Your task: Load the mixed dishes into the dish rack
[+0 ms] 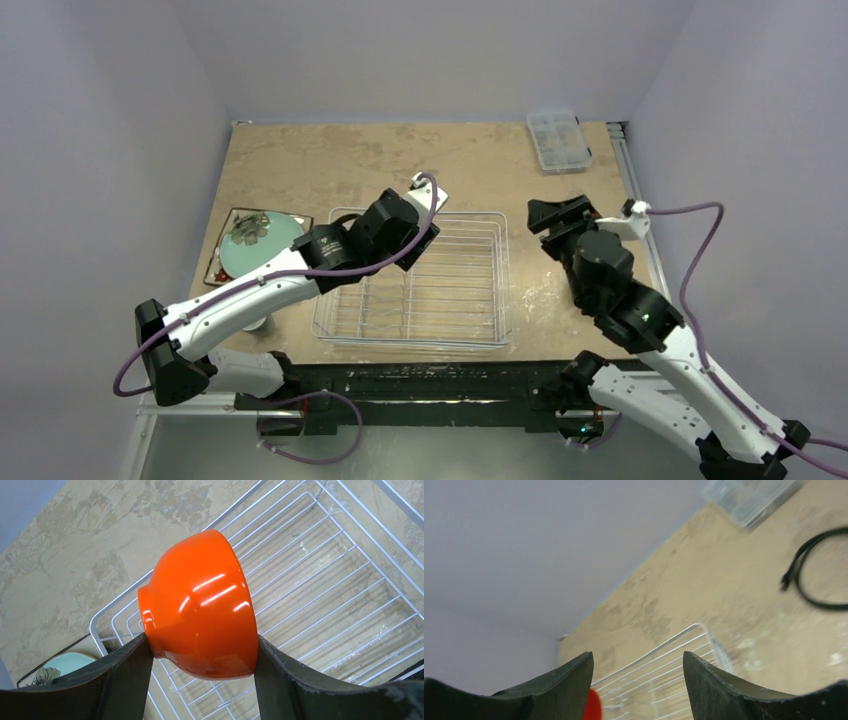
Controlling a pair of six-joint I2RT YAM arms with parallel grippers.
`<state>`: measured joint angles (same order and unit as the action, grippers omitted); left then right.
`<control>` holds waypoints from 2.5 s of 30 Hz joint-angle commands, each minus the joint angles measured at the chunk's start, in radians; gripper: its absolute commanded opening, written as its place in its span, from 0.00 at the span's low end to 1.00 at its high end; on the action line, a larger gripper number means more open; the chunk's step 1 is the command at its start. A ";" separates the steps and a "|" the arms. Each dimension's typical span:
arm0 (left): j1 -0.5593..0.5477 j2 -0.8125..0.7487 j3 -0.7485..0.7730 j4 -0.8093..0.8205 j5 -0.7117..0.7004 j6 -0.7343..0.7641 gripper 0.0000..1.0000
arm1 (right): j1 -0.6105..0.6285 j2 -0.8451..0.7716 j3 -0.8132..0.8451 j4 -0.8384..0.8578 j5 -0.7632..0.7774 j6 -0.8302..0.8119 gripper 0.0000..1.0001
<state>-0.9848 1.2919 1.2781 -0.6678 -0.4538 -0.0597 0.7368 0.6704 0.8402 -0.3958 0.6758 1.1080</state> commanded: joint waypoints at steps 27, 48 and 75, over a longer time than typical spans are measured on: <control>-0.208 0.659 0.440 -0.001 -0.299 0.090 0.00 | -0.002 -0.575 0.138 -0.252 0.247 -0.587 0.67; -0.207 0.833 0.525 -0.025 -0.318 0.183 0.40 | 0.042 -0.633 0.166 -0.290 0.298 -0.599 0.67; -0.134 0.542 0.348 -0.038 0.056 -0.143 0.98 | 0.045 -0.581 0.149 -0.289 0.256 -0.555 0.67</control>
<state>-1.1667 1.9568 1.6882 -0.7277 -0.5018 -0.0910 0.7734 0.0536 0.9943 -0.6926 0.9474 0.5385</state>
